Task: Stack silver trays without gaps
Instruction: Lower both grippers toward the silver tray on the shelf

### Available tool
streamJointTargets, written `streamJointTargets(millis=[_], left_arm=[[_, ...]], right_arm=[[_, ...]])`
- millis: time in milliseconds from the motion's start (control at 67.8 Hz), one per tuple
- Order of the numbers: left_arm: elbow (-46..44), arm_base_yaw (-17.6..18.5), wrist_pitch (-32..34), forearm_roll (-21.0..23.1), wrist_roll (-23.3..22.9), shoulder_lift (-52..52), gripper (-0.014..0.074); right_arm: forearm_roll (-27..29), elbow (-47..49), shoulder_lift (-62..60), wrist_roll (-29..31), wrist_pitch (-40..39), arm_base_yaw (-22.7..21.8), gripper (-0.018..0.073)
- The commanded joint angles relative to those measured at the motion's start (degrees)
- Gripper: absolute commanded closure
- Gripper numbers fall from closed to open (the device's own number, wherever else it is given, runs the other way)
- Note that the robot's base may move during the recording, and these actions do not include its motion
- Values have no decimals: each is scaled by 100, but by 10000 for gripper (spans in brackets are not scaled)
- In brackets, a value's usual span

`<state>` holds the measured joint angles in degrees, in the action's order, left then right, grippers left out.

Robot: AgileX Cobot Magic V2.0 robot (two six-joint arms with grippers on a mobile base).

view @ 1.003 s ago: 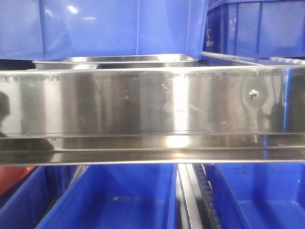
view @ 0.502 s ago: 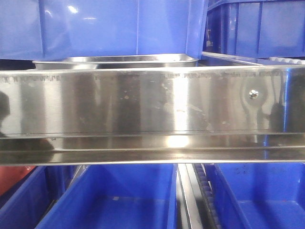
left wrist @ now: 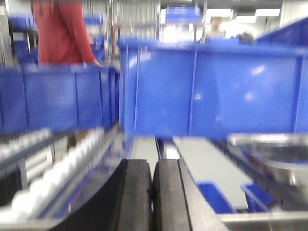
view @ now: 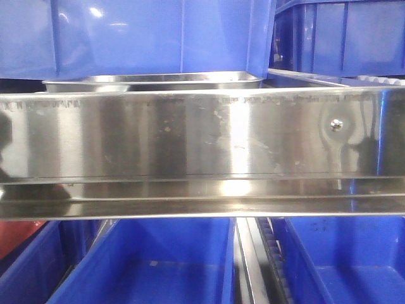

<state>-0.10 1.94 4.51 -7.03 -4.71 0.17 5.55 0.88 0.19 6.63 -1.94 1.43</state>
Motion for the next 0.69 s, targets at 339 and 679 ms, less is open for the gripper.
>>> streamJointTargets(millis=[339,679], left_arm=[[-2671,30,-2856,-73,14,540,605],[-4113,30,-4570,-61,24,2891,605]], right_arm=[[148,3043,782,4,3235,-20,582],[710,5089,3802,4,5258,-20,582]])
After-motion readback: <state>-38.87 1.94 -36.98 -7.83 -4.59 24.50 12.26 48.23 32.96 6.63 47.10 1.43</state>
